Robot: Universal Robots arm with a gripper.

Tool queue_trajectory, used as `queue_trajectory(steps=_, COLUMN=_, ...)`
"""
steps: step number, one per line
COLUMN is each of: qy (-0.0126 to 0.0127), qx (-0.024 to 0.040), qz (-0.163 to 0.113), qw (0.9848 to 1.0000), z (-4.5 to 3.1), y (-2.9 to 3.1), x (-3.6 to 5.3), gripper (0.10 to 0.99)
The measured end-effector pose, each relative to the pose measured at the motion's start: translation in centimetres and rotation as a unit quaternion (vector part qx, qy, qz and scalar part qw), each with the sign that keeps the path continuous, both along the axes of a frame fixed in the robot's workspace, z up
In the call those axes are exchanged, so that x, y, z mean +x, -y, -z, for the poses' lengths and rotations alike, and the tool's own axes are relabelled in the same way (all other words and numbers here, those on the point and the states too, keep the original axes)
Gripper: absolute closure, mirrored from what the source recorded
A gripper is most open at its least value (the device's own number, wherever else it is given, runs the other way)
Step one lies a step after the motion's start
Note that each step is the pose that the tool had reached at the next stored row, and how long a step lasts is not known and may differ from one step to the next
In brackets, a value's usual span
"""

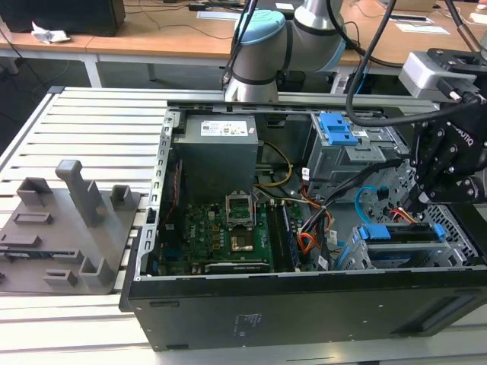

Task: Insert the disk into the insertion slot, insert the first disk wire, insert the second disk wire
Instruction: 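Insert the second disk wire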

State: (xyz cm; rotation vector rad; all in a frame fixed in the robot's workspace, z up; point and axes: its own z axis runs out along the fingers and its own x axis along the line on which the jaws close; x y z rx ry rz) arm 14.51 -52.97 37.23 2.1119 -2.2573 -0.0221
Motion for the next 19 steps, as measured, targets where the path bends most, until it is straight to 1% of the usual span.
queue_trajectory(steps=4, qy=0.0, qx=0.0, qz=0.0, qw=1.0, z=0.0, y=0.0, x=-0.02, gripper=0.973)
queue_trajectory(steps=6, qy=0.0, qx=0.0, qz=0.0, qw=1.0, z=0.0, y=0.0, x=-0.03, gripper=0.851)
queue_trajectory(steps=7, qy=0.0, qx=0.0, qz=0.0, qw=1.0, z=0.0, y=0.0, x=-0.03, gripper=0.851)
queue_trajectory(steps=8, qy=0.0, qx=0.0001, qz=-0.011, qw=0.9999, z=0.01, y=0.0, x=-0.04, gripper=0.784)
queue_trajectory(steps=9, qy=0.0, qx=0.0001, qz=-0.026, qw=0.9997, z=0.02, y=0.0, x=-0.04, gripper=0.784)
queue_trajectory(steps=10, qy=0.0, qx=0.0001, qz=-0.044, qw=0.9991, z=0.03, y=0.0, x=-0.04, gripper=0.784)
queue_trajectory(steps=11, qy=0.0, qx=0.0001, qz=-0.071, qw=0.9975, z=0.04, y=0.0, x=-0.03, gripper=0.784)
queue_trajectory(steps=12, qy=0.0, qx=0.0001, qz=-0.094, qw=0.9955, z=0.05, y=0.0, x=-0.04, gripper=0.784)
queue_trajectory(steps=13, qy=0.0, qx=0.0001, qz=-0.1, qw=0.995, z=0.05, y=-1.18, x=-0.05, gripper=0.784)
queue_trajectory(steps=14, qy=0.0, qx=0.0001, qz=-0.1, qw=0.9949, z=0.05, y=-2.81, x=-0.04, gripper=0.784)
queue_trajectory(steps=15, qy=0.0, qx=0.0002, qz=-0.101, qw=0.9949, z=0.06, y=-3.27, x=-0.05, gripper=0.784)
queue_trajectory(steps=19, qy=0.0, qx=0.0, qz=-0.103, qw=0.9947, z=0.11, y=-3.36, x=-0.55, gripper=0.784)
